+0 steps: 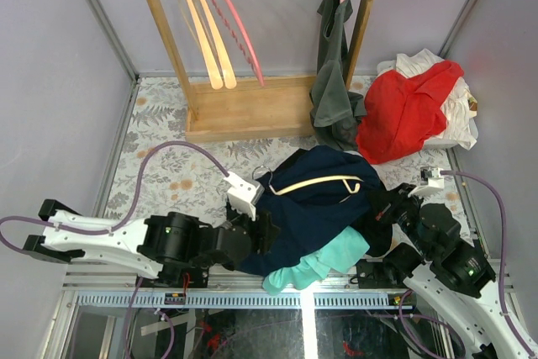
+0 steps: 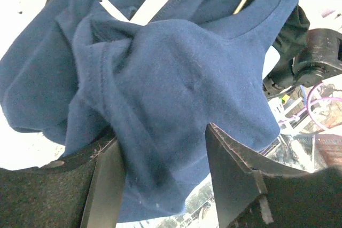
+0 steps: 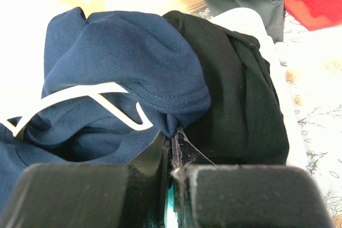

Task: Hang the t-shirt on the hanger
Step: Pick up the hanger from the corner of the board.

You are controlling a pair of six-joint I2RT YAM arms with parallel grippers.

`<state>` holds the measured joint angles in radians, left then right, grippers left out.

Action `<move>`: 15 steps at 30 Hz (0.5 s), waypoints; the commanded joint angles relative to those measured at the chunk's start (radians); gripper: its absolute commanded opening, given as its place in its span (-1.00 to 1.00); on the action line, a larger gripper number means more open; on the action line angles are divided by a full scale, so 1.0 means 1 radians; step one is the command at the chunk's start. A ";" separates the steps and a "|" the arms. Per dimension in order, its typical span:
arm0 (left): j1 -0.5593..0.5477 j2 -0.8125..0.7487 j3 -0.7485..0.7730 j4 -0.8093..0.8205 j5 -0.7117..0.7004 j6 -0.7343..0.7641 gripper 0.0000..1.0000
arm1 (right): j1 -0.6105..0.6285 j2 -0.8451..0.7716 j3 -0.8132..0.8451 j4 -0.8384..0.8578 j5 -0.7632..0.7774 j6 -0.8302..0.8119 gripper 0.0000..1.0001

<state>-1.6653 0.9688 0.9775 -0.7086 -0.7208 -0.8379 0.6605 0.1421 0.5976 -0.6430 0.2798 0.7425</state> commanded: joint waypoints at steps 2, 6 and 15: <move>-0.620 -0.038 0.088 -0.232 -0.128 -0.149 0.12 | -0.006 -0.001 0.010 0.013 0.043 0.005 -1.00; -0.620 -0.054 0.094 -0.339 -0.174 -0.229 0.12 | -0.006 -0.004 0.011 0.013 0.043 0.004 -1.00; -0.620 -0.261 -0.101 -0.173 -0.351 -0.174 0.18 | -0.006 0.000 0.007 0.019 0.036 0.002 -1.00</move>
<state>-1.6653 0.8120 0.9569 -0.9852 -0.9199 -1.0424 0.6605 0.1421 0.5976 -0.6464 0.2798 0.7425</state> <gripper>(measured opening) 0.584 0.011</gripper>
